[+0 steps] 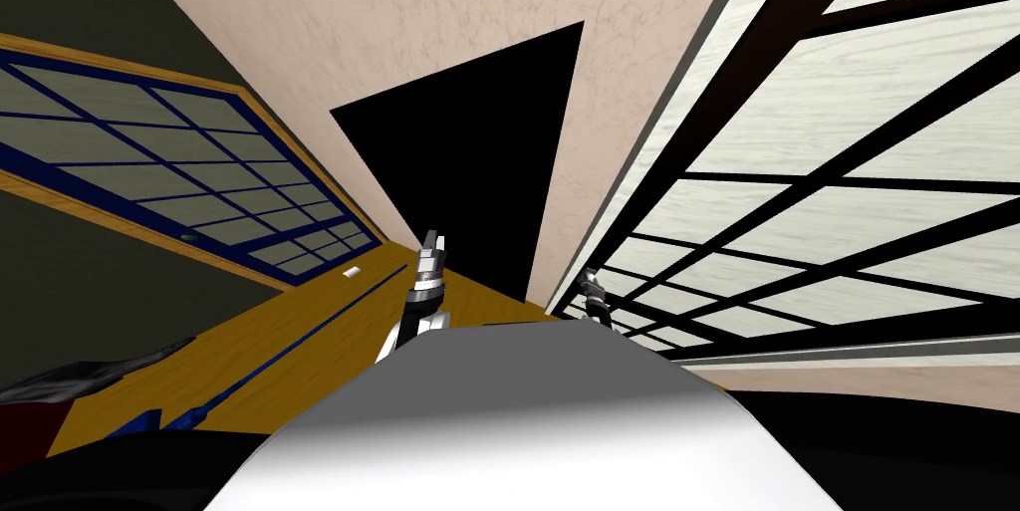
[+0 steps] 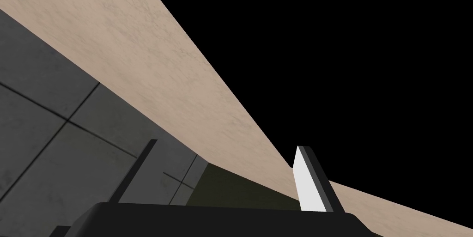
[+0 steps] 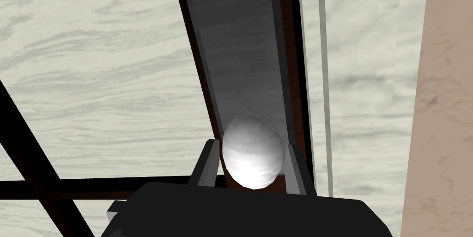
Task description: Pull the door open
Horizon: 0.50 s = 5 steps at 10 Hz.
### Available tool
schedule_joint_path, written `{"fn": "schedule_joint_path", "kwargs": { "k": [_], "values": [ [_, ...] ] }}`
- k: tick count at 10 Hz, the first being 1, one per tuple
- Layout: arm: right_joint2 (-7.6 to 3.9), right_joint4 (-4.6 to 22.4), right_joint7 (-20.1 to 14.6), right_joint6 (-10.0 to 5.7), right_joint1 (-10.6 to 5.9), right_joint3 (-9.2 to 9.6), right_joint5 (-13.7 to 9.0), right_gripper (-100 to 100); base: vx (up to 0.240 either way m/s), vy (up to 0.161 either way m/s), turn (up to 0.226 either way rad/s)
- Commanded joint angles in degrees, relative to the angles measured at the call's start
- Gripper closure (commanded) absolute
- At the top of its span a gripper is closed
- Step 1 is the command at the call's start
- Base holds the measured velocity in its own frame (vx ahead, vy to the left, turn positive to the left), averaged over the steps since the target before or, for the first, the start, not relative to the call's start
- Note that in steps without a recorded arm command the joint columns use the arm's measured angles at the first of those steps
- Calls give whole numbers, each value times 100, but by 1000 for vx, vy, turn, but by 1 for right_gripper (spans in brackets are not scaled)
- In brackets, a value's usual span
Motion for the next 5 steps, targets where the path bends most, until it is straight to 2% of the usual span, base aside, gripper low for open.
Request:
{"fn": "schedule_joint_path", "kwargs": {
  "k": [1,3,4,5],
  "values": [
    [-65,286,-10,-72,-47,-53,-54,100,-4,5,2],
    [-65,357,-10,-72,-47,-53,-54,100,6,-5,-13],
    [-41,304,-52,138,11,-85,-296,100,-2,5,38],
    [-41,304,-52,158,11,-85,-296,100,-5,4,10]
  ]
}}
